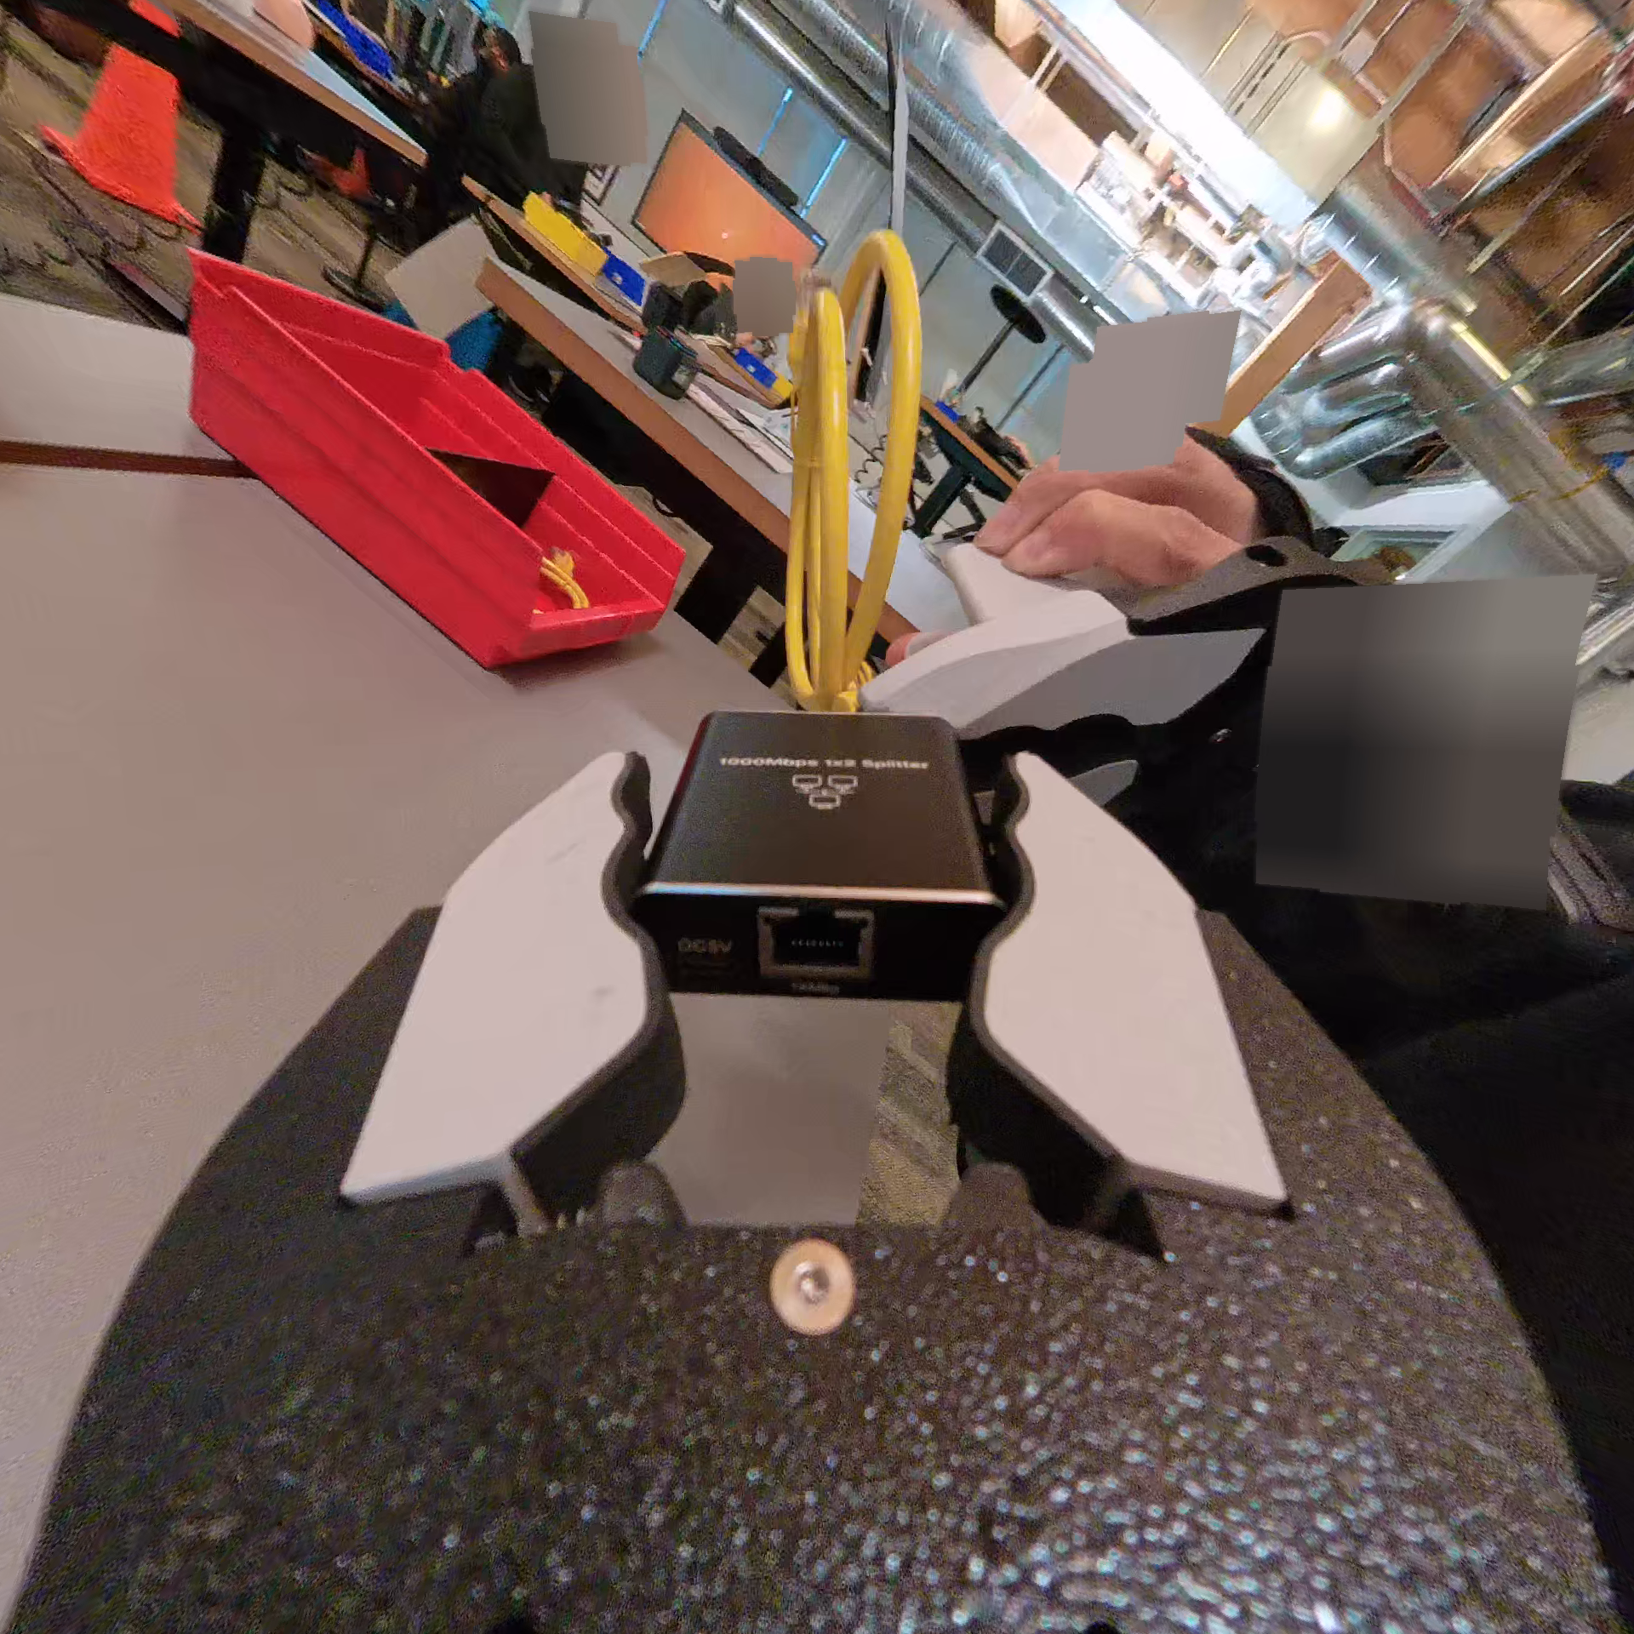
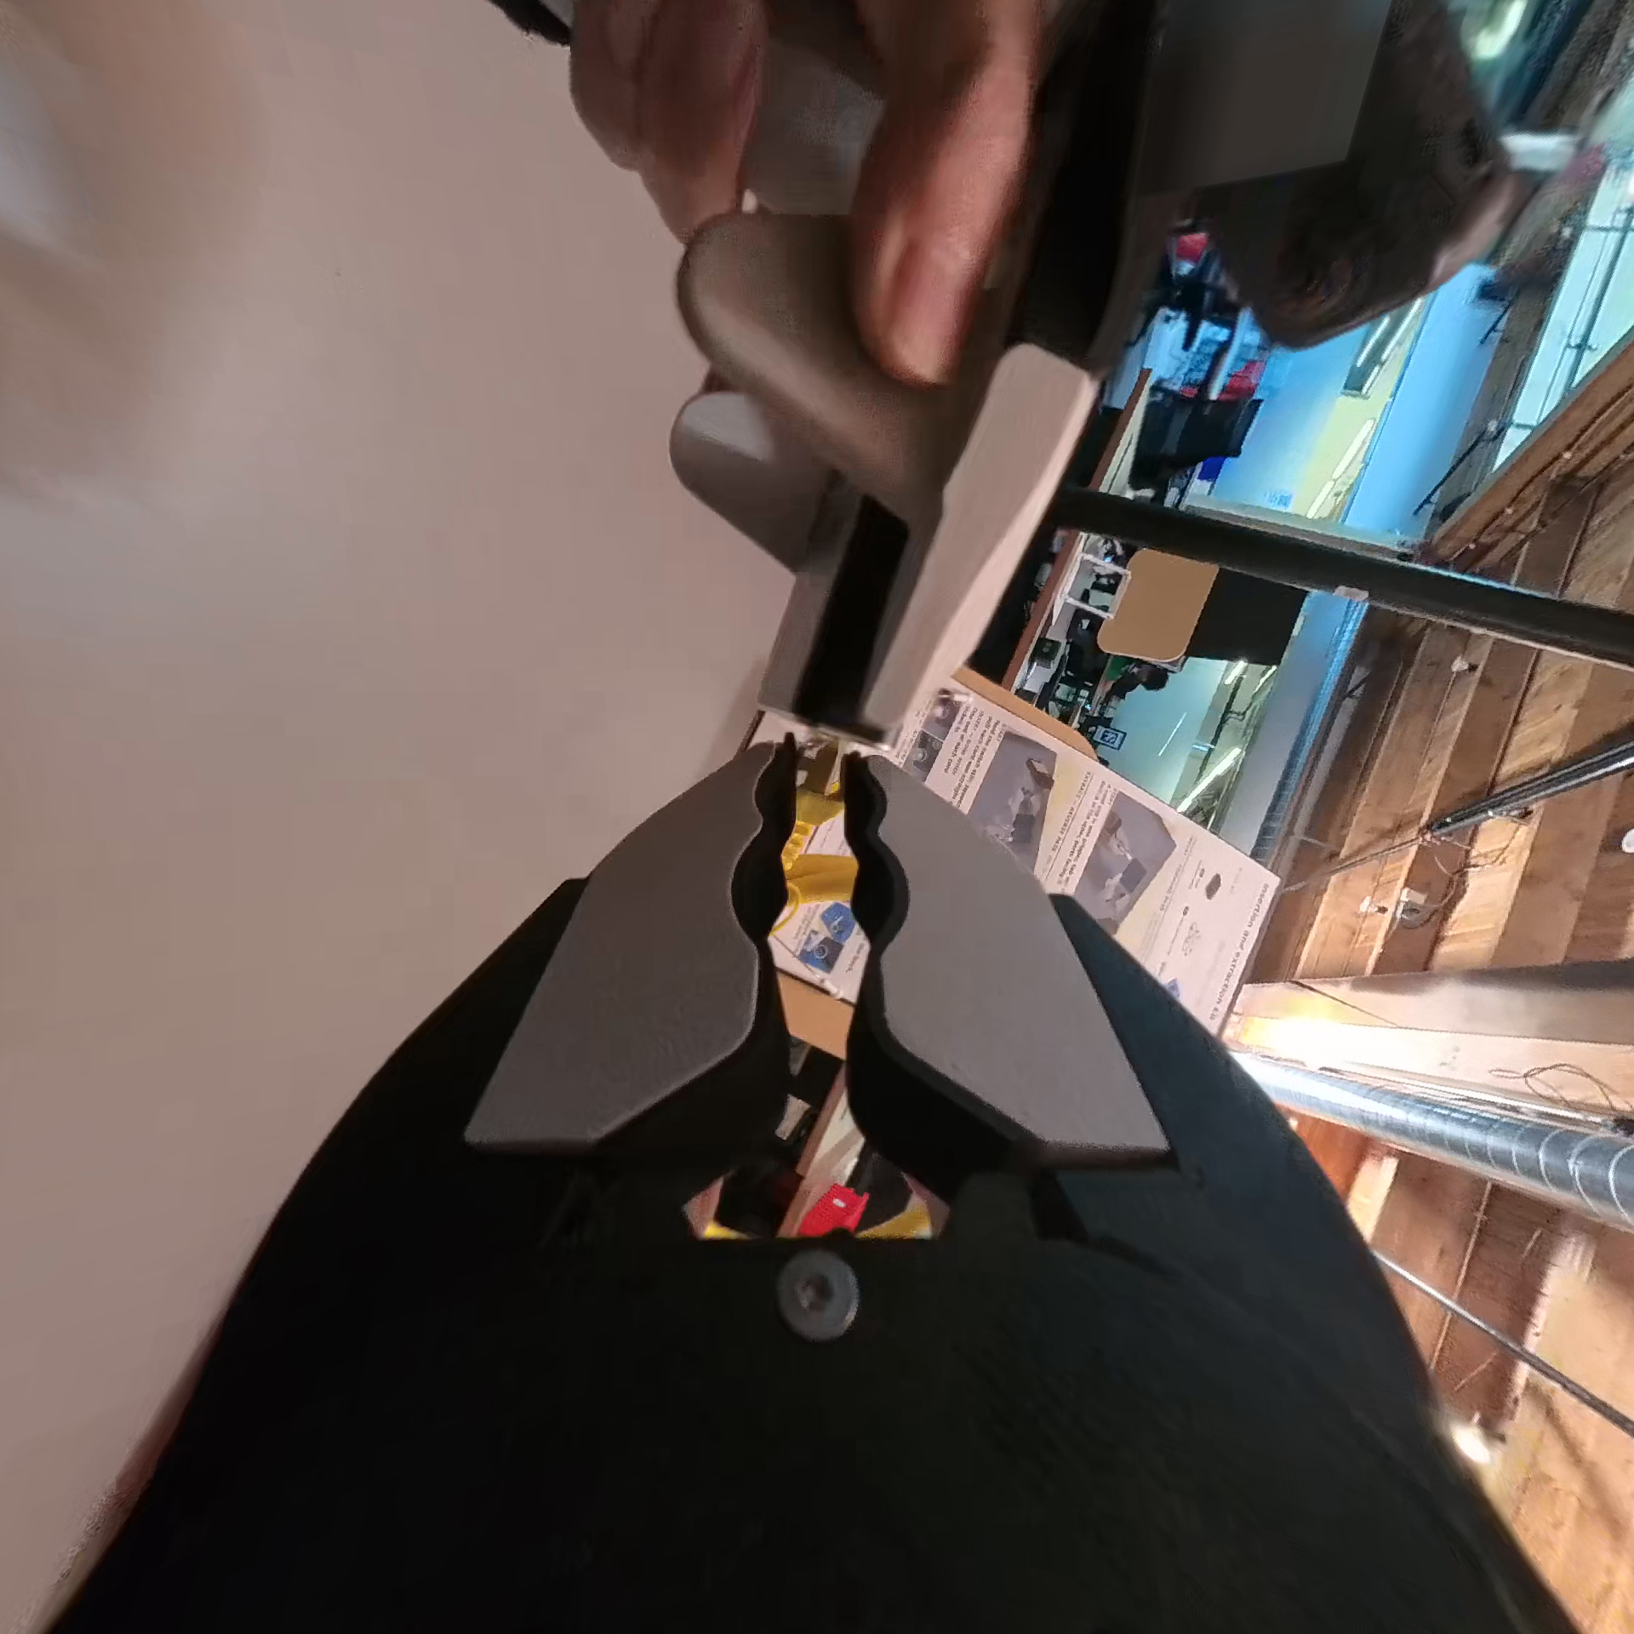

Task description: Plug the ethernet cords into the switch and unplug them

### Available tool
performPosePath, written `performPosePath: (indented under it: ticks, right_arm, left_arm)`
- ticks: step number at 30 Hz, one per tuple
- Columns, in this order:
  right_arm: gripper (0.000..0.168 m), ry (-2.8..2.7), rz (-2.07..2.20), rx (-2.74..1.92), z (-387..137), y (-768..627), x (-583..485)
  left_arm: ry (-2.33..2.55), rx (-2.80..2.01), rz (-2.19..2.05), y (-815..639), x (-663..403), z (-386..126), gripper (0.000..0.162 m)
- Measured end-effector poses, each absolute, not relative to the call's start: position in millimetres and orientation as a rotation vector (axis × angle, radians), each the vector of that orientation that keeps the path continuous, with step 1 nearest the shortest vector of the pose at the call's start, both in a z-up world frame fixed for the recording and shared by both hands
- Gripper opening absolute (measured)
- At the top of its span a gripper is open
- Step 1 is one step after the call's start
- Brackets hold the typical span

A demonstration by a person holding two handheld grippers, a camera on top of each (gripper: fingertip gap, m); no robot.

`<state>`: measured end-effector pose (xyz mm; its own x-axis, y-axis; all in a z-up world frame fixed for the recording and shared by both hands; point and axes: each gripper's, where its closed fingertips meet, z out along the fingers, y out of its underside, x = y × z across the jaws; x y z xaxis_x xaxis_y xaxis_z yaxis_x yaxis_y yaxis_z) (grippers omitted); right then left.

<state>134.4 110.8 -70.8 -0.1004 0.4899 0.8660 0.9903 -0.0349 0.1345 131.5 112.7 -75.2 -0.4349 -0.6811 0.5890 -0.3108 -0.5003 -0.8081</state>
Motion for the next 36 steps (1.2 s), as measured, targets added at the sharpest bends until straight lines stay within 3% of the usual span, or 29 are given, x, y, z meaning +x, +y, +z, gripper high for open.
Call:
performPosePath:
  ticks: [5,10,14,23,27,30,31,36]
  right_arm:
    - [0.013,-1.602,-1.028,-1.617,-75,114,138]
    - [0.014,-1.614,-1.044,-1.602,-77,112,133]
    - [0.013,-1.595,-1.018,-1.639,-82,112,133]
    - [0.019,-1.046,-0.868,-1.770,-56,115,151]
    - [0.019,-0.442,-0.150,-1.756,-53,109,141]
    - [0.017,0.062,0.618,-1.361,-21,106,142]
    - [0.013,0.168,0.756,-1.269,-20,108,148]
    - [0.025,0.333,0.975,-1.209,-43,125,140]
  left_arm:
    - [1.473,-1.402,-1.804,116,133,-82,0.075]
    - [1.437,-1.500,-2.026,114,130,-83,0.074]
    - [1.467,-1.463,-1.969,113,130,-88,0.074]
    - [1.386,-1.225,-1.631,145,131,-60,0.074]
    - [1.331,-1.101,-1.605,160,123,-45,0.074]
    - [1.366,-0.985,-1.479,156,123,-44,0.074]
    - [1.375,-0.956,-1.411,155,124,-45,0.074]
    - [1.392,-0.827,-1.234,148,125,-43,0.074]
